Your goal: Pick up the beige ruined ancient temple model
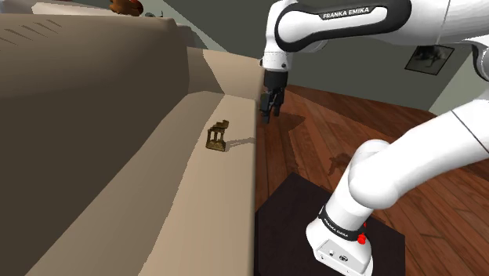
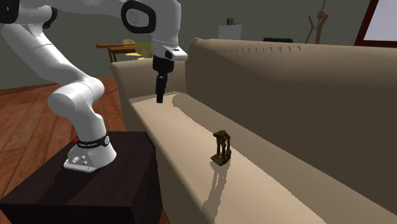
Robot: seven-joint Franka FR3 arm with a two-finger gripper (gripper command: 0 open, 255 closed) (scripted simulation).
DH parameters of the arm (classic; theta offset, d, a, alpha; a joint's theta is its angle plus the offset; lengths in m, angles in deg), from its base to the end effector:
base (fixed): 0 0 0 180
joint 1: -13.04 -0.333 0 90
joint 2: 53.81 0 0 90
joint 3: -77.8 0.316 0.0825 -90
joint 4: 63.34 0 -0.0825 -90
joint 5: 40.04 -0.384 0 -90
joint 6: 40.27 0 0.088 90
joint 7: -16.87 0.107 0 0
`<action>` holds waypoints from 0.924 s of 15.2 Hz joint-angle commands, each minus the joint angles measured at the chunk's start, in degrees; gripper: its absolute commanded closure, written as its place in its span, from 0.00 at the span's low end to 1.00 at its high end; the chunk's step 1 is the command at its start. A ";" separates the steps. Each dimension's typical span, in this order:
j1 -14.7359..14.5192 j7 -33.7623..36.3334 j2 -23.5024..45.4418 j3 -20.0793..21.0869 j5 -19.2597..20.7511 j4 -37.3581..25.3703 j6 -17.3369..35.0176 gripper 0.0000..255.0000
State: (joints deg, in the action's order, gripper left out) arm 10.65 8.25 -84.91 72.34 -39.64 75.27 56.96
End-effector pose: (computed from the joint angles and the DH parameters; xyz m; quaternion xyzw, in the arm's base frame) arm 0.3656 -0.0229 0.4874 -0.9940 -0.0580 0.0881 0.0296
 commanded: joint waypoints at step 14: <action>-3.33 -27.87 29.44 -4.68 2.32 -13.76 22.13 0.00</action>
State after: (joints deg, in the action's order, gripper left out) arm 7.46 -17.53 -58.17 67.81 -37.08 63.33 77.68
